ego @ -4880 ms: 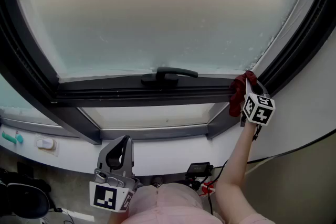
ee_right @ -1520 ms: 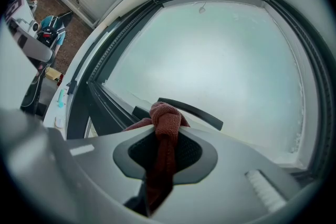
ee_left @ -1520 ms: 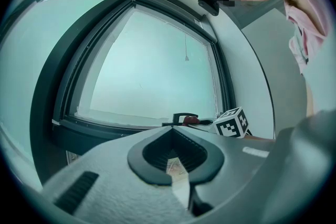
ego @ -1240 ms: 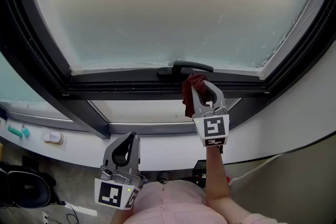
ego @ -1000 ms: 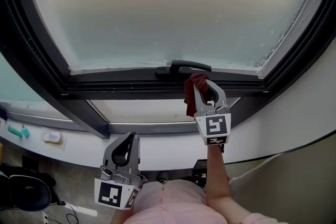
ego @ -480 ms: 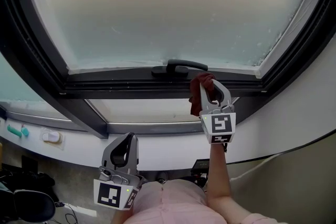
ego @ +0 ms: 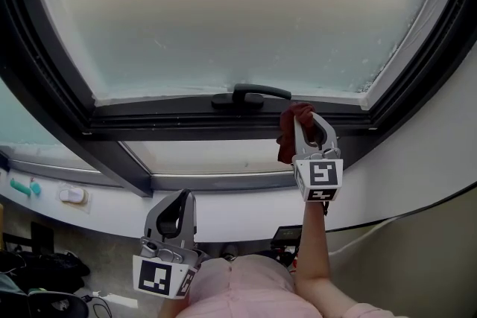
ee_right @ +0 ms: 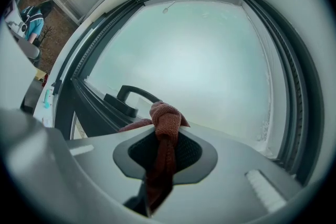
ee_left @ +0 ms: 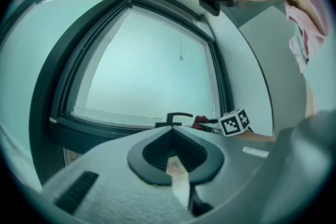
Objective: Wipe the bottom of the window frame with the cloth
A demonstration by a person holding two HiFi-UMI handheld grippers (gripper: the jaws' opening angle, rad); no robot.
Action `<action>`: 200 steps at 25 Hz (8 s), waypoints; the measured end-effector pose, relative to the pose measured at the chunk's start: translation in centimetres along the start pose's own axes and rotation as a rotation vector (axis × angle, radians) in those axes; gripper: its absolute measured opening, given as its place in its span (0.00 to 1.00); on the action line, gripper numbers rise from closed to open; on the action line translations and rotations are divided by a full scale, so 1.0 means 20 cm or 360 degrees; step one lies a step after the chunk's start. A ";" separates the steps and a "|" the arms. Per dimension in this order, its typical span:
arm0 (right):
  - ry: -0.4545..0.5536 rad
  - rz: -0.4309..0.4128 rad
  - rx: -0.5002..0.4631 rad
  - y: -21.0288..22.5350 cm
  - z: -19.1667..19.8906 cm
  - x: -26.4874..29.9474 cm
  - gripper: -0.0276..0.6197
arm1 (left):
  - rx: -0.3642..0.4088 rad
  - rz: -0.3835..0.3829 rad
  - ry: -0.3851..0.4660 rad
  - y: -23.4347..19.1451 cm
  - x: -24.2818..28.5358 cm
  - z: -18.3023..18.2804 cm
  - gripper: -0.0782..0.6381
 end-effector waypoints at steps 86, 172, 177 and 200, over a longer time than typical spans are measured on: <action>-0.0204 0.0582 0.0061 0.74 0.26 -0.19 0.14 | -0.0036 0.0009 0.0012 -0.03 0.08 0.01 0.11; -0.0030 -0.0230 0.0010 -0.48 -0.07 0.00 0.15 | -0.0039 0.0024 -0.0013 -0.13 -0.09 -0.01 0.11; -0.0054 -0.0196 0.0018 -0.41 -0.04 -0.03 0.15 | -0.0049 0.0038 0.0001 -0.10 -0.07 -0.01 0.11; -0.0141 -0.0028 -0.0002 -0.10 0.07 -0.12 0.15 | -0.0020 0.0097 0.0012 0.03 -0.01 0.00 0.11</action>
Point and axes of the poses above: the fingertips, and each gripper's own axes: x forward along the fingers, y to its right, z out of its underside, the point moved 10 cm from there along -x, backward along the fingers, and after that the axes turned 1 degree about z, right-handed, at the moved point
